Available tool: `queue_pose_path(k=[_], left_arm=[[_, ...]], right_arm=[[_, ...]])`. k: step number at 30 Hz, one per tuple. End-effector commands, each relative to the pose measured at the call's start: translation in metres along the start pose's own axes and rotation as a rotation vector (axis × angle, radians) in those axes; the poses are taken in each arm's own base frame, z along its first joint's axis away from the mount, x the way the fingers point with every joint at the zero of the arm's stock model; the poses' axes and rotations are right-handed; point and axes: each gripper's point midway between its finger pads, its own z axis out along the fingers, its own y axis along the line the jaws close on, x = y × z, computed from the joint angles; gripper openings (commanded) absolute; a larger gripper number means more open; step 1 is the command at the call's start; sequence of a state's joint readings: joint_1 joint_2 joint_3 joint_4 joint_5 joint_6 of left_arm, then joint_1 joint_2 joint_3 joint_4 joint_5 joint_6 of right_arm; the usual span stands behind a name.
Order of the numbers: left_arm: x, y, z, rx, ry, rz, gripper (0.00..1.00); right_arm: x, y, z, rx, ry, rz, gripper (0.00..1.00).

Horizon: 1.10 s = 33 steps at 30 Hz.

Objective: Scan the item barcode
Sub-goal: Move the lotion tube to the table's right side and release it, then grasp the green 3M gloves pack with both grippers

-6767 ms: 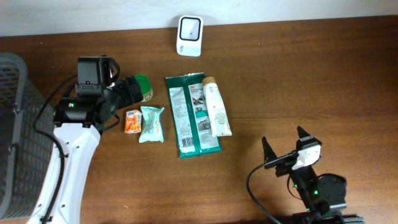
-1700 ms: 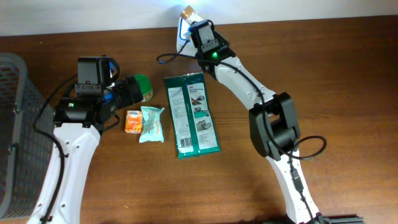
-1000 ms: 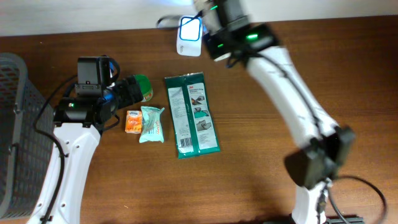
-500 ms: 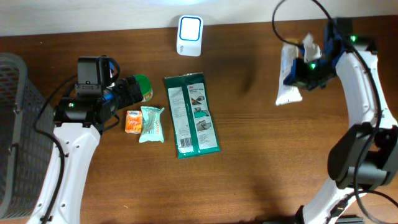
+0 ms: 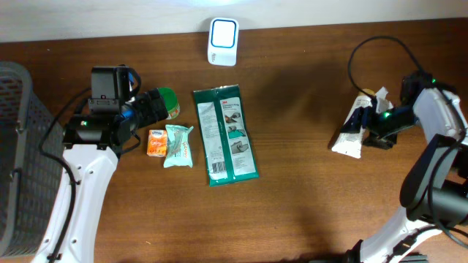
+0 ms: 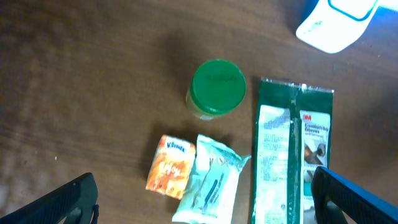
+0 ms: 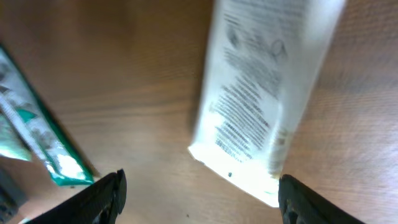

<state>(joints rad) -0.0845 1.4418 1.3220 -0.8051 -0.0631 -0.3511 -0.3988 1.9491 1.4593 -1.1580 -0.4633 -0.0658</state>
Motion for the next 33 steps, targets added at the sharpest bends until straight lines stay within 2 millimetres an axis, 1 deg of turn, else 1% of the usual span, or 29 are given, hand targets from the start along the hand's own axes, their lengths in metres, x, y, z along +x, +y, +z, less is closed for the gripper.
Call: queue_pose_path(k=[1,2,3,4,5,6,8,9,10,12,13,14,15,16,17,18,19,21,22,24,26,28,29,31,33], left_arm=[[-0.008,0.001,-0.005,-0.002,-0.025,0.003,0.99],[-0.008,0.001,-0.005,-0.002,-0.025,0.003,0.99],[-0.008,0.001,-0.005,-0.002,-0.025,0.003,0.99],[-0.008,0.001,-0.005,-0.002,-0.025,0.003,0.99],[-0.008,0.001,-0.005,-0.002,-0.025,0.003,0.99],[-0.008,0.001,-0.005,-0.002,-0.025,0.003,0.99],[-0.008,0.001,-0.005,-0.002,-0.025,0.003,0.99],[-0.007,0.000,-0.005,0.001,-0.024,0.003,0.99],[-0.006,-0.004,-0.005,0.023,-0.018,0.002,0.99],[-0.001,-0.021,-0.006,0.123,0.015,0.004,0.99],[0.005,-0.035,-0.008,0.206,0.047,0.005,1.00],[0.007,-0.038,-0.007,0.226,0.062,0.005,0.80],[0.013,-0.041,-0.004,0.239,0.085,-0.012,0.38],[0.023,-0.044,0.004,0.232,0.125,-0.077,0.10],[0.035,-0.049,0.013,0.223,0.169,-0.107,0.00],[0.043,-0.056,0.020,0.224,0.196,-0.089,0.00],[0.057,-0.066,0.031,0.222,0.243,-0.062,0.00],[0.076,-0.078,0.046,0.218,0.306,-0.025,0.00],[0.089,-0.086,0.055,0.213,0.344,-0.001,0.00],[0.102,-0.093,0.066,0.207,0.384,0.023,0.00],[0.127,-0.099,0.087,0.181,0.457,0.044,0.00],[0.137,-0.096,0.100,0.149,0.495,0.014,0.00],[0.140,-0.096,0.107,0.143,0.504,0.011,0.00],[0.145,-0.098,0.126,0.144,0.504,0.011,0.00],[0.150,-0.100,0.138,0.152,0.514,0.009,0.00]], right_arm=[[-0.016,0.047,-0.066,-0.030,-0.095,-0.156,0.75],[-0.016,0.064,-0.079,-0.047,-0.111,-0.204,0.74],[-0.016,0.085,-0.084,-0.073,-0.124,-0.248,0.74],[-0.014,0.101,-0.081,-0.097,-0.119,-0.284,0.73],[-0.009,0.117,-0.070,-0.104,-0.093,-0.328,0.72],[-0.001,0.135,-0.054,-0.105,-0.049,-0.380,0.72],[0.010,0.156,-0.032,-0.109,0.010,-0.438,0.71],[0.017,0.169,-0.016,-0.111,0.044,-0.466,0.68],[0.021,0.177,-0.004,-0.110,0.070,-0.464,0.67],[0.028,0.186,0.014,-0.108,0.112,-0.484,0.65],[0.030,0.191,0.022,-0.108,0.128,-0.498,0.60],[0.030,0.191,0.023,-0.109,0.127,-0.499,0.59],[0.029,0.191,0.023,-0.109,0.123,-0.498,0.58],[0.027,0.191,0.023,-0.109,0.118,-0.491,0.57],[0.027,0.192,0.023,-0.109,0.116,-0.486,0.57],[0.027,0.191,0.023,-0.108,0.116,-0.487,0.55],[0.027,0.191,0.023,-0.108,0.115,-0.487,0.55],[0.025,0.191,0.023,-0.105,0.110,-0.490,0.54],[0.025,0.191,0.023,-0.105,0.109,-0.490,0.54],[0.025,0.191,0.023,-0.106,0.109,-0.490,0.54],[0.025,0.191,0.023,-0.106,0.109,-0.490,0.54],[0.025,0.192,0.023,-0.106,0.109,-0.490,0.54],[0.025,0.192,0.023,-0.106,0.109,-0.490,0.54],[0.024,0.192,0.024,-0.107,0.104,-0.487,0.54],[0.023,0.192,0.024,-0.108,0.104,-0.486,0.53]])
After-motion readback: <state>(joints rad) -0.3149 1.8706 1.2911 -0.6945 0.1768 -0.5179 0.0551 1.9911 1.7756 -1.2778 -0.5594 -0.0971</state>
